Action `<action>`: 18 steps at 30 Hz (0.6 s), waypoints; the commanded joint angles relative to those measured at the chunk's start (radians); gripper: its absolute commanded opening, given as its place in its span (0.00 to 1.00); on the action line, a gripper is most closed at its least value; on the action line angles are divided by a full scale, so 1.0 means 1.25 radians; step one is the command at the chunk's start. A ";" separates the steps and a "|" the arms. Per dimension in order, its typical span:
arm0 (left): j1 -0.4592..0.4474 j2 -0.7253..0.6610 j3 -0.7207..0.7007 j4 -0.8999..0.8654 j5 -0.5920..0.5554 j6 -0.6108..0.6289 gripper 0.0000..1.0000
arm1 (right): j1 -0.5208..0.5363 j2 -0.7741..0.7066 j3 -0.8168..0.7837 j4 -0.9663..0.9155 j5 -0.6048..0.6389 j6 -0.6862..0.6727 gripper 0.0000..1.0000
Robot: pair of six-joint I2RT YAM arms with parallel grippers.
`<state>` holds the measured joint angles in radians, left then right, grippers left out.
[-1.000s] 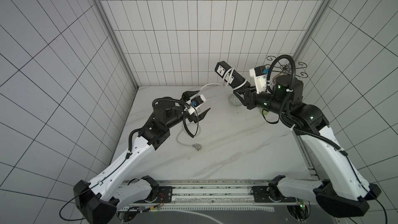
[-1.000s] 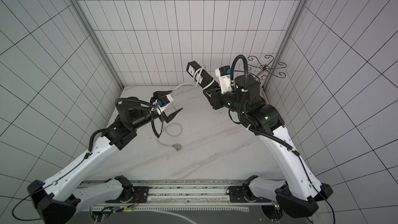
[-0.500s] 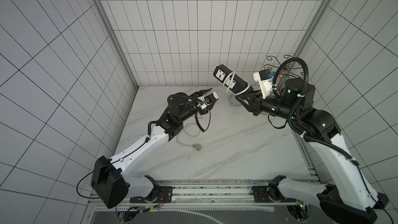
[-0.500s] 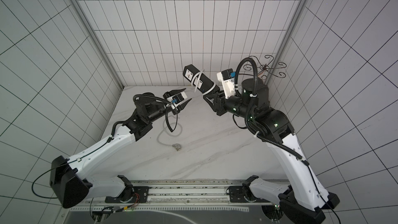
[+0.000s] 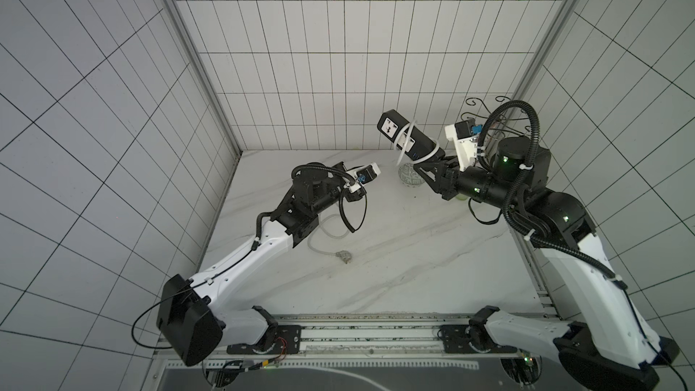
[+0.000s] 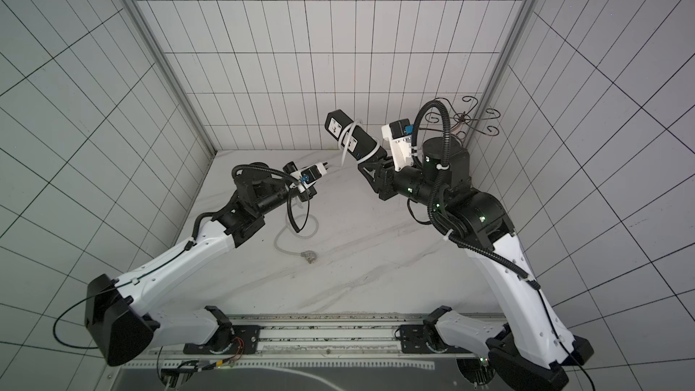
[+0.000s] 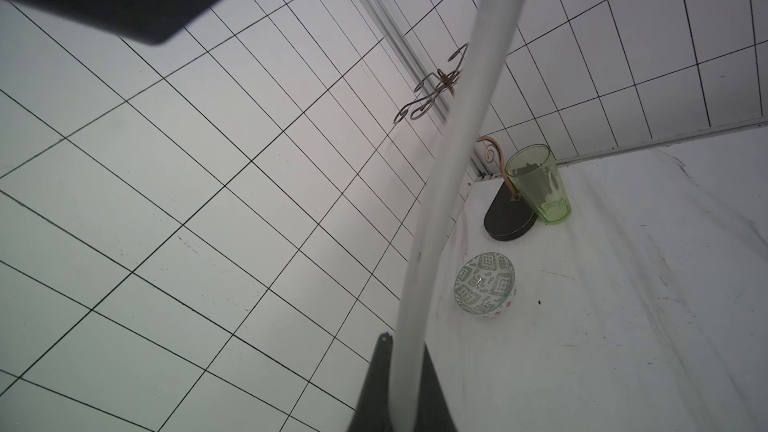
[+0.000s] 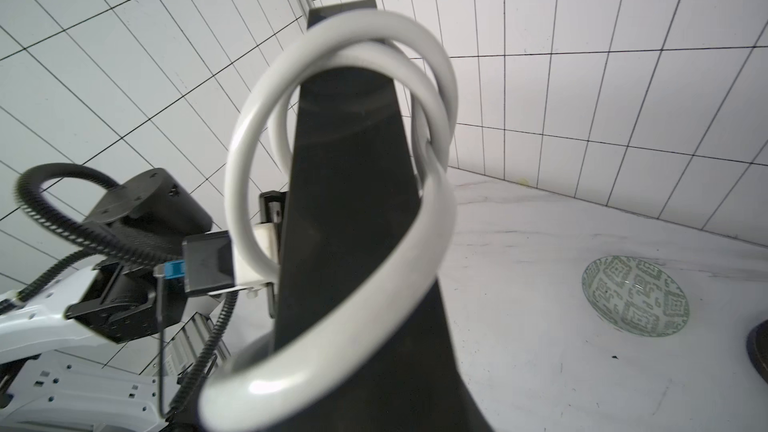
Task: Unwrap the cord wrapped around the power strip
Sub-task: Unwrap the power cord from the power strip.
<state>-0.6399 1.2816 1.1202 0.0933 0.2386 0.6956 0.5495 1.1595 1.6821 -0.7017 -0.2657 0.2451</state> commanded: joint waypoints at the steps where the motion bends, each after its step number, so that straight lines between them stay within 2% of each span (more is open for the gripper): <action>1: 0.001 -0.077 0.000 -0.028 0.033 -0.028 0.00 | -0.005 0.011 0.005 0.007 0.077 -0.025 0.00; 5: 0.023 -0.124 0.032 -0.051 0.051 -0.083 0.00 | -0.006 0.003 -0.084 0.004 0.085 -0.063 0.00; 11: 0.120 -0.069 0.141 -0.103 0.098 -0.179 0.00 | -0.006 -0.015 -0.180 0.009 -0.117 -0.108 0.00; 15: 0.192 0.018 0.193 -0.150 0.133 -0.274 0.00 | -0.006 -0.048 -0.185 0.041 -0.238 -0.108 0.00; 18: 0.209 0.059 0.186 -0.172 0.152 -0.298 0.00 | -0.006 -0.065 -0.160 0.050 -0.288 -0.097 0.00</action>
<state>-0.3927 1.3109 1.3483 -0.0547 0.3813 0.4095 0.5491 1.1336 1.4860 -0.7086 -0.4850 0.1474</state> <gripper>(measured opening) 0.067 0.328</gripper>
